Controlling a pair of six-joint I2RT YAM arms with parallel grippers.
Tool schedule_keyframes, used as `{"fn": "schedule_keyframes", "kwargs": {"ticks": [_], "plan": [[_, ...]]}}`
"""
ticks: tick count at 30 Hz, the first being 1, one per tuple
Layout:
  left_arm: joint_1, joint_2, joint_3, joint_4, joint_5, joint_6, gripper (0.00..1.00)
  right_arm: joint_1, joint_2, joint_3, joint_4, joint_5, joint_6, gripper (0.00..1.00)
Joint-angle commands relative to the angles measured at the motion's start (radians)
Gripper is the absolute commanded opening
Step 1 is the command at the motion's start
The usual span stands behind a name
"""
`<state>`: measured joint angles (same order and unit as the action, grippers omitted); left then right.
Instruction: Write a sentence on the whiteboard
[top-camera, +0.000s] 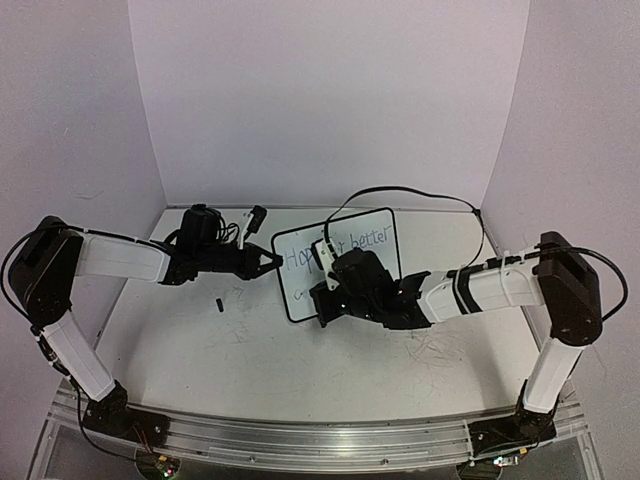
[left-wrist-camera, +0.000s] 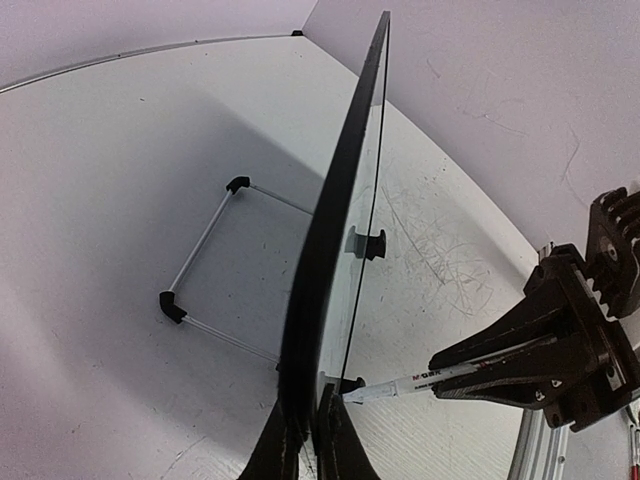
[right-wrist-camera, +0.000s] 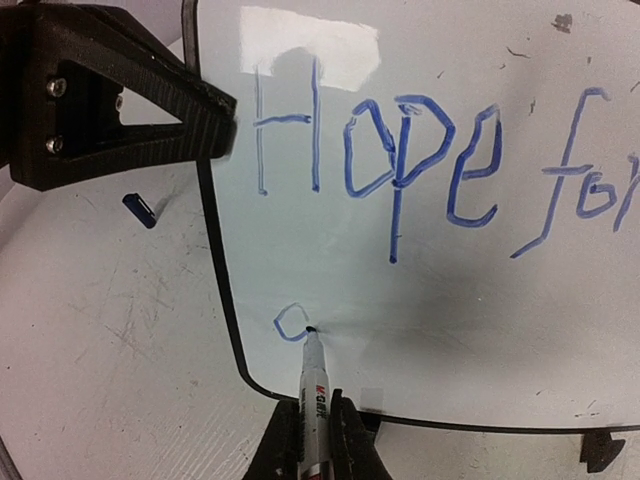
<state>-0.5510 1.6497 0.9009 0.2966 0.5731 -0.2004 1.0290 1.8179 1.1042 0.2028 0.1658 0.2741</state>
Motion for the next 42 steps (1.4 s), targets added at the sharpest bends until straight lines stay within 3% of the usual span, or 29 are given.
{"fn": "schedule_keyframes", "kwargs": {"ticks": [1,42], "plan": [[0.002,-0.032,-0.016,-0.005,-0.067,0.049,0.0,-0.02,-0.038,0.042,0.048,0.061,-0.011,0.0],[0.002,-0.017,-0.003,-0.005,-0.064,0.049,0.0,-0.045,-0.053,0.044,0.064,0.03,-0.015,0.0]]}}
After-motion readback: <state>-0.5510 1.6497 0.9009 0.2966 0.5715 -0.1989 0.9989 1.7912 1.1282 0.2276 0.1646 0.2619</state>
